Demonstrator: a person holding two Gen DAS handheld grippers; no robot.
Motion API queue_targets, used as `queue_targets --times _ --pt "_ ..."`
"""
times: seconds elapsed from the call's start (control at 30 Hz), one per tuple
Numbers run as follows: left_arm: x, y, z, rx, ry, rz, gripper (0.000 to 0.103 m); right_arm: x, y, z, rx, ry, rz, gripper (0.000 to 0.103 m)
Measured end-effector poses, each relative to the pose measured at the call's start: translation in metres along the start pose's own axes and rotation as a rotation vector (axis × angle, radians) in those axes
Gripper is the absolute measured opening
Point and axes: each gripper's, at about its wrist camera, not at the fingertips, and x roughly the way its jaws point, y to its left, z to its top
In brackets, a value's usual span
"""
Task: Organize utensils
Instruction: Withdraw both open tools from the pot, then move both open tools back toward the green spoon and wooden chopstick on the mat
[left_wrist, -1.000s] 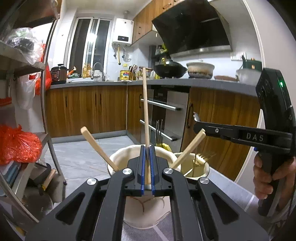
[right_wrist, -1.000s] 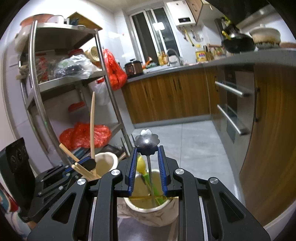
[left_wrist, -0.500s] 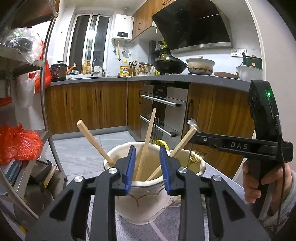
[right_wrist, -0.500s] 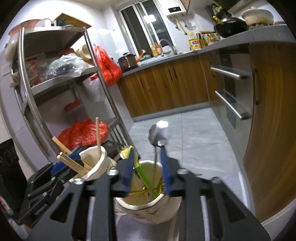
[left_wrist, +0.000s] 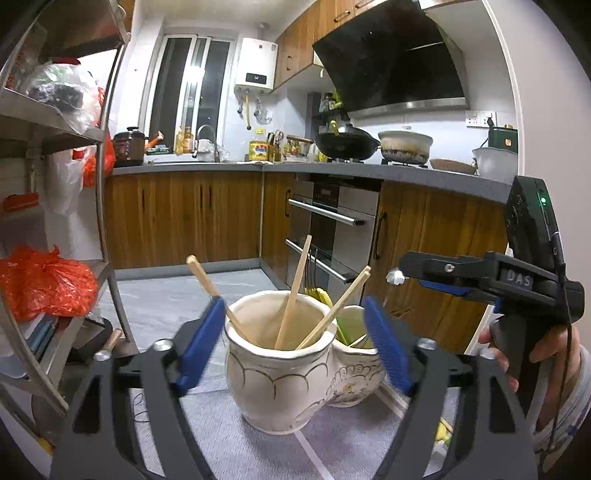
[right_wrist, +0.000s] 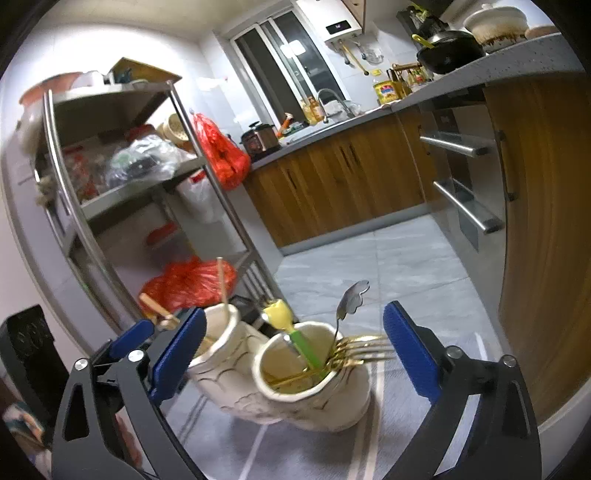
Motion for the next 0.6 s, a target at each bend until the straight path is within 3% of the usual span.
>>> queue_targets --times 0.07,0.6 --pt "-0.009 -0.001 0.002 -0.009 -0.013 0.013 0.098 -0.011 0.002 -0.001 0.005 -0.01 0.002 0.098" --pt "-0.067 -0.019 -0.011 -0.048 0.046 0.062 0.098 -0.072 0.01 -0.036 -0.002 -0.018 -0.014 0.098"
